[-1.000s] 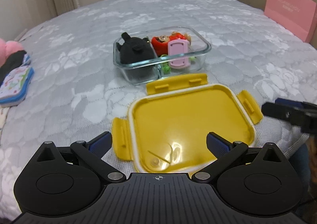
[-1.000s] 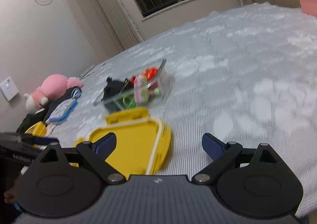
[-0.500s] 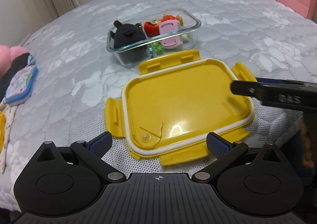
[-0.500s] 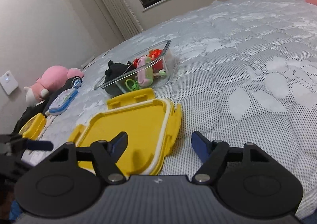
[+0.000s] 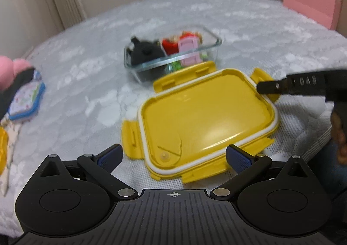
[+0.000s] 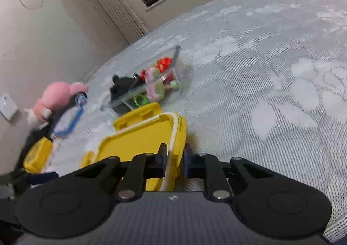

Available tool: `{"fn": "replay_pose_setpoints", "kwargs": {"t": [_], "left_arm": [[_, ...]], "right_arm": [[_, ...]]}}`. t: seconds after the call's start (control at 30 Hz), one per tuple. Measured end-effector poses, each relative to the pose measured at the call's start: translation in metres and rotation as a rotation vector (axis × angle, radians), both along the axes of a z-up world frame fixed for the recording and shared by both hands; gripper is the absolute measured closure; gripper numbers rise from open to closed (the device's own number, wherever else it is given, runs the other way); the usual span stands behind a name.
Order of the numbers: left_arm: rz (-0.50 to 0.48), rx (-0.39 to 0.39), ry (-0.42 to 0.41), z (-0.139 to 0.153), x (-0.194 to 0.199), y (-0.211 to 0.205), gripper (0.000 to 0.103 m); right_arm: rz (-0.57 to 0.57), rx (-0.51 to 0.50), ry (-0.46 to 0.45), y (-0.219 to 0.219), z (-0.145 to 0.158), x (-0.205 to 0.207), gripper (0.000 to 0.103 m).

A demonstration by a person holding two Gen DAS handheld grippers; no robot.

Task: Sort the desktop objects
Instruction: 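Move the right gripper to the yellow lid and grasp its edge, then lift the yellow lid with the right gripper while the left gripper grasps its other edge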

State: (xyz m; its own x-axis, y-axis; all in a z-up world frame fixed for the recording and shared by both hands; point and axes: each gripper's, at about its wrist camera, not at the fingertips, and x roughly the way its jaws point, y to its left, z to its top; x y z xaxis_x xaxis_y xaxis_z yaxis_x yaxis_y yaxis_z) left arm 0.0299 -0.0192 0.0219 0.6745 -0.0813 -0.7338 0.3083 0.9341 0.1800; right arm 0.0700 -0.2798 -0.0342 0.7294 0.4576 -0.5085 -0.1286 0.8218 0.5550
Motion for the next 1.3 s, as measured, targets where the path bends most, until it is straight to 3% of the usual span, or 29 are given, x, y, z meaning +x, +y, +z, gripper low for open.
{"fn": "replay_pose_setpoints", "kwargs": {"t": [0.2, 0.5, 0.67, 0.8, 0.93, 1.1, 1.2, 1.3], "left_arm": [[-0.056, 0.034, -0.182, 0.021, -0.029, -0.006, 0.0], [-0.11, 0.342, -0.457, 0.01, -0.059, -0.065, 0.0], [-0.162, 0.353, -0.432, 0.016, -0.077, -0.063, 0.0], [-0.202, 0.268, -0.409, 0.021, -0.082, -0.059, 0.0], [-0.217, 0.23, -0.435, 0.002, -0.055, -0.075, 0.0], [-0.135, 0.273, -0.445, -0.017, -0.025, -0.081, 0.0], [-0.086, 0.219, -0.373, -0.013, -0.007, -0.063, 0.0], [-0.036, 0.209, -0.402, -0.004, -0.003, -0.042, 0.004]], "right_arm": [[0.06, -0.038, -0.111, 0.014, 0.046, 0.0, 0.089], [0.165, -0.099, -0.213, 0.041, 0.086, -0.004, 0.089], [0.193, -0.107, -0.214, 0.049, 0.092, 0.004, 0.088], [0.205, -0.106, -0.217, 0.055, 0.096, 0.008, 0.088], [0.238, -0.064, -0.212, 0.057, 0.105, 0.009, 0.086], [0.271, -0.078, -0.231, 0.066, 0.117, 0.001, 0.085], [0.308, -0.094, -0.258, 0.081, 0.13, -0.001, 0.083], [0.36, -0.116, -0.295, 0.105, 0.146, -0.002, 0.081]]}}
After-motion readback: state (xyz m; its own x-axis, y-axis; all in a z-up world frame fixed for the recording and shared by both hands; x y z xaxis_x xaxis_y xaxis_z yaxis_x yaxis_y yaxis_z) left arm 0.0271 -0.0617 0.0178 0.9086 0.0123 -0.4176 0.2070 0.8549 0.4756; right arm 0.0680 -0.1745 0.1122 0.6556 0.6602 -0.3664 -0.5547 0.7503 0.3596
